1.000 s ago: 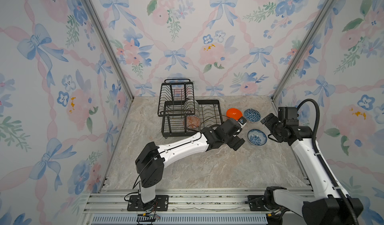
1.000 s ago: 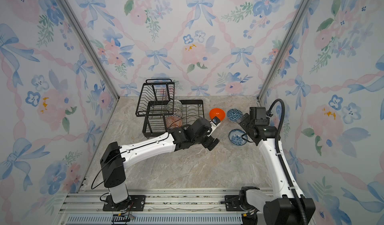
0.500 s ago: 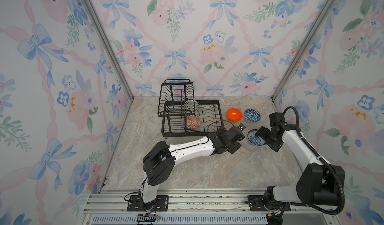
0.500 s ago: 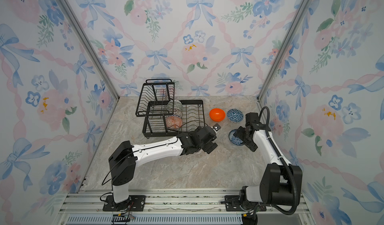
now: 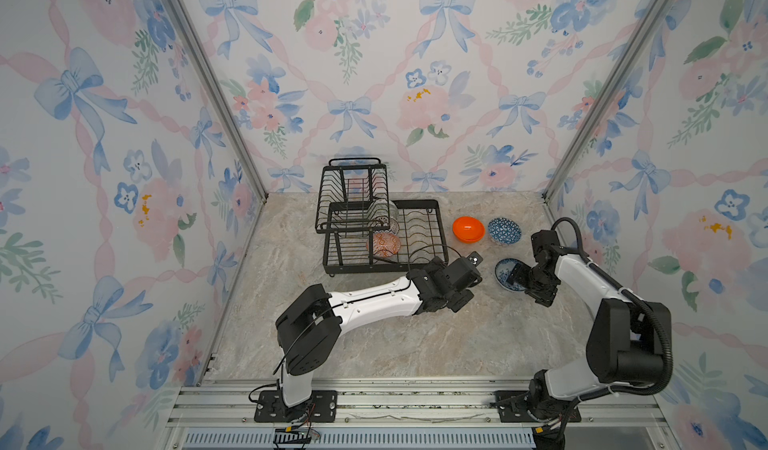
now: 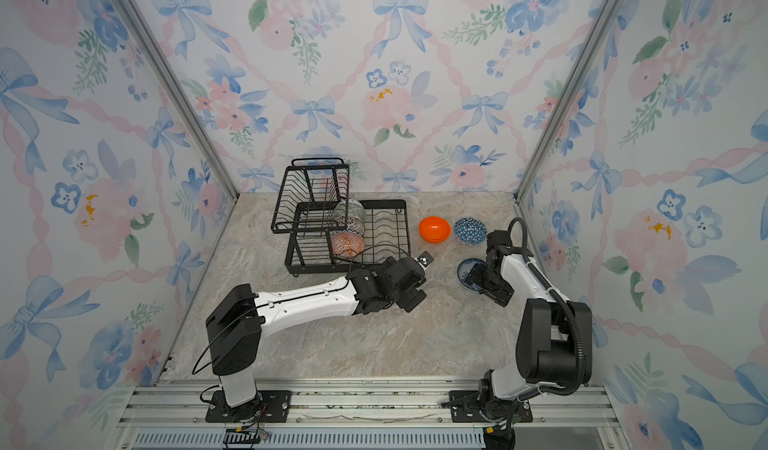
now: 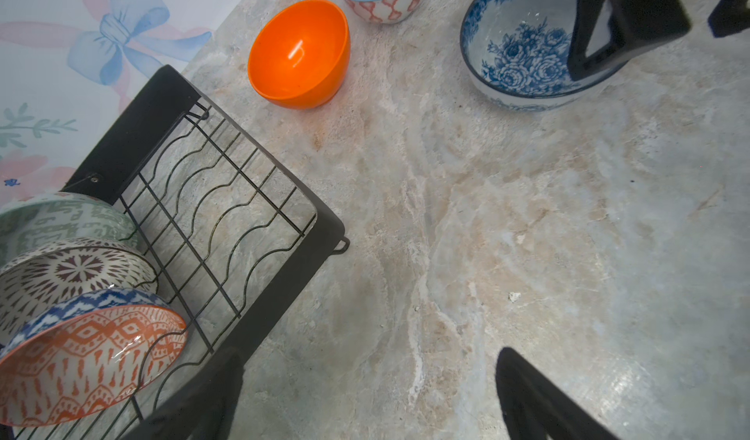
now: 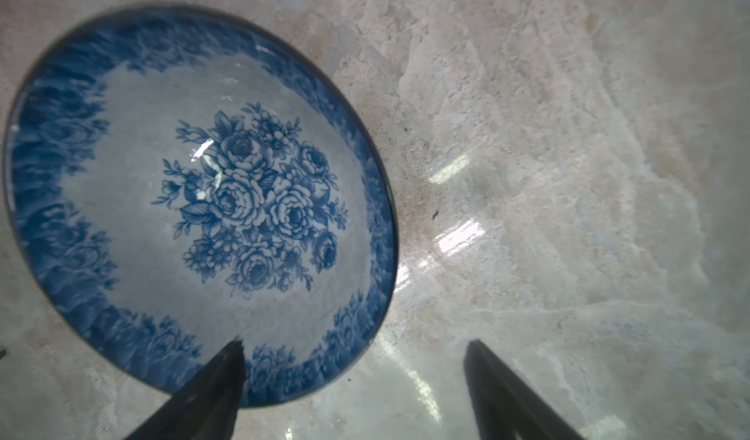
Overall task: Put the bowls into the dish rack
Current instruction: 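Move right gripper over the blue-floral bowl while left gripper moves beside it, then lower right gripper and grasp the blue-floral bowl's rim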
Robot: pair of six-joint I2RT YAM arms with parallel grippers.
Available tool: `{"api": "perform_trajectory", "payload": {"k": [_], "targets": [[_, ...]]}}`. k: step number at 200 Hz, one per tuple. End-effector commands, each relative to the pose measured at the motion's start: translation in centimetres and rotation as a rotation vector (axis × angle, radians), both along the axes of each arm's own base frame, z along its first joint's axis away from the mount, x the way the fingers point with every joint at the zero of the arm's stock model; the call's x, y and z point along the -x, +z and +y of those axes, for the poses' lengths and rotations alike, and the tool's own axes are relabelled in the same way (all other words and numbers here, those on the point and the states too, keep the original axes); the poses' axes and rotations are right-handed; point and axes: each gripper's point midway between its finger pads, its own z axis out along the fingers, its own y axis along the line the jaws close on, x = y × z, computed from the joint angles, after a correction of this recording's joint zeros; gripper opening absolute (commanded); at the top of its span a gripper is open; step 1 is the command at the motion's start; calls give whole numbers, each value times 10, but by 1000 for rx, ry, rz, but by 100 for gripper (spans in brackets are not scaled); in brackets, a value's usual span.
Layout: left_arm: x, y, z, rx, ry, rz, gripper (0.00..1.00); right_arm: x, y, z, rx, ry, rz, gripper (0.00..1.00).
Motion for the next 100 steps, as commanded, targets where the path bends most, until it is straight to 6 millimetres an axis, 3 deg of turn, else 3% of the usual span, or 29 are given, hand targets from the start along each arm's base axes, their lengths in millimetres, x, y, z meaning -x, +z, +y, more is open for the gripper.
{"api": "perform_trajectory", "payload": {"k": [1,31,64,100], "targets": [[3,11,5,45,11,11,98,-7,-4,-2,-23,14,-1,78],[3,7,8,32,13,12,98,-9,-8,-5,-16,33,18,70],[4,14,7,70,29,23,98,-11,-7,-15,18,39,40,54],[7,15,6,113,44,56,98,-17,-2,-19,-3,0,8,53]]}}
